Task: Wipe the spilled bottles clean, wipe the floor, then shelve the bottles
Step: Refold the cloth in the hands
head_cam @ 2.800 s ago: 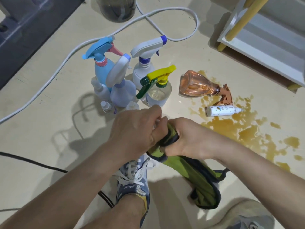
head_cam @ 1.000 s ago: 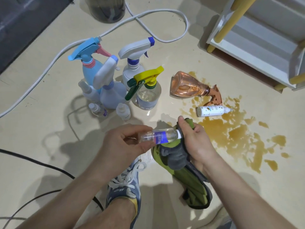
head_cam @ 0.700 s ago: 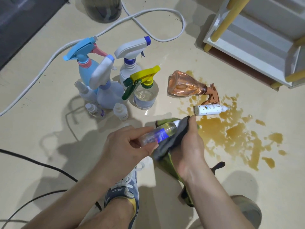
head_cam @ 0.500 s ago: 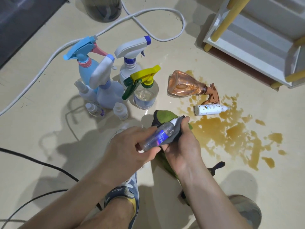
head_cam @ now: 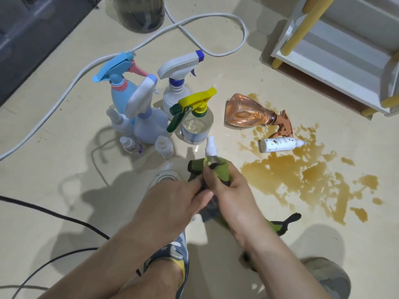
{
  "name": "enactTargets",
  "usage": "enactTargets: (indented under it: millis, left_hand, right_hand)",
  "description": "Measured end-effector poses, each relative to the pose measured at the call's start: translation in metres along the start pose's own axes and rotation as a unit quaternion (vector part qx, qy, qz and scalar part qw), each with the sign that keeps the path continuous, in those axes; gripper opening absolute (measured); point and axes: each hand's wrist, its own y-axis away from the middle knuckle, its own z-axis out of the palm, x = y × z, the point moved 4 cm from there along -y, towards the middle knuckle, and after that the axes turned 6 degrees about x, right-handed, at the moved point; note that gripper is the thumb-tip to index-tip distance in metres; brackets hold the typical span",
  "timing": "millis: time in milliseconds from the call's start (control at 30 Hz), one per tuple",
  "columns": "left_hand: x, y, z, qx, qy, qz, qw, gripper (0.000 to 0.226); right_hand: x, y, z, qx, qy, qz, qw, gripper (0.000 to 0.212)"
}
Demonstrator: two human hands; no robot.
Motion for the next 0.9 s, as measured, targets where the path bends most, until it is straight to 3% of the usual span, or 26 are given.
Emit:
enactTargets:
  millis: [67,100,167,233,300,367,467,567,667,833,900]
  left_hand:
    - [-0.001,-0.003,-0.008,0.040,0.027,-0.016,0.999,0.034]
    - [-0.004,-0.005,-0.014,0.074,0.117,-0.069,0.988,0.021]
    - [-0.012,-0.011,-0.016,0.058,0.337,-0.173,0.924,0.036]
    - [-0.014,-0.012,-0.017,0.020,0.435,-0.193,0.879,0.039]
    - [-0.010,-0.010,-0.026,0.042,0.435,-0.183,0.881,0.023]
    - [-0.011,-0.006,-0.030,0.098,0.415,-0.189,0.885,0.010]
    - [-0.013,0.004,-0.026,0.185,0.366,-0.201,0.889,0.015]
    - [-0.016,0.009,-0.023,0.247,0.268,-0.177,0.914,0.008]
    - [-0.019,0.010,-0.026,0.292,0.242,-0.158,0.912,0.012]
    - [-0.025,0.016,-0.029,0.312,0.218,-0.142,0.914,0.023]
    - [-0.032,0.022,-0.031,0.322,0.209,-0.147,0.912,0.026]
  right_hand:
    - [-0.010,-0.001,-0.018,-0.043,0.036,-0.001,0.998,0.025]
    - [-0.018,-0.003,-0.026,-0.069,0.060,-0.006,0.996,0.030]
    - [-0.034,0.001,-0.030,-0.112,0.138,-0.018,0.984,0.036]
    - [-0.040,0.000,-0.028,-0.087,0.206,-0.039,0.974,0.058]
    - [-0.038,-0.007,-0.027,0.007,0.209,-0.058,0.976,0.061]
    - [-0.032,-0.018,-0.032,0.122,0.136,-0.065,0.981,0.053]
    - [-0.024,-0.024,-0.030,0.219,-0.006,-0.016,0.976,0.046]
    - [-0.009,-0.018,-0.006,0.131,-0.036,0.058,0.989,0.035]
    - [0.001,-0.014,0.004,0.059,-0.039,0.047,0.996,0.027]
    - [-0.009,-0.024,-0.008,0.080,0.069,-0.032,0.994,0.010]
    - [-0.012,-0.028,-0.009,0.109,0.147,-0.052,0.982,0.014]
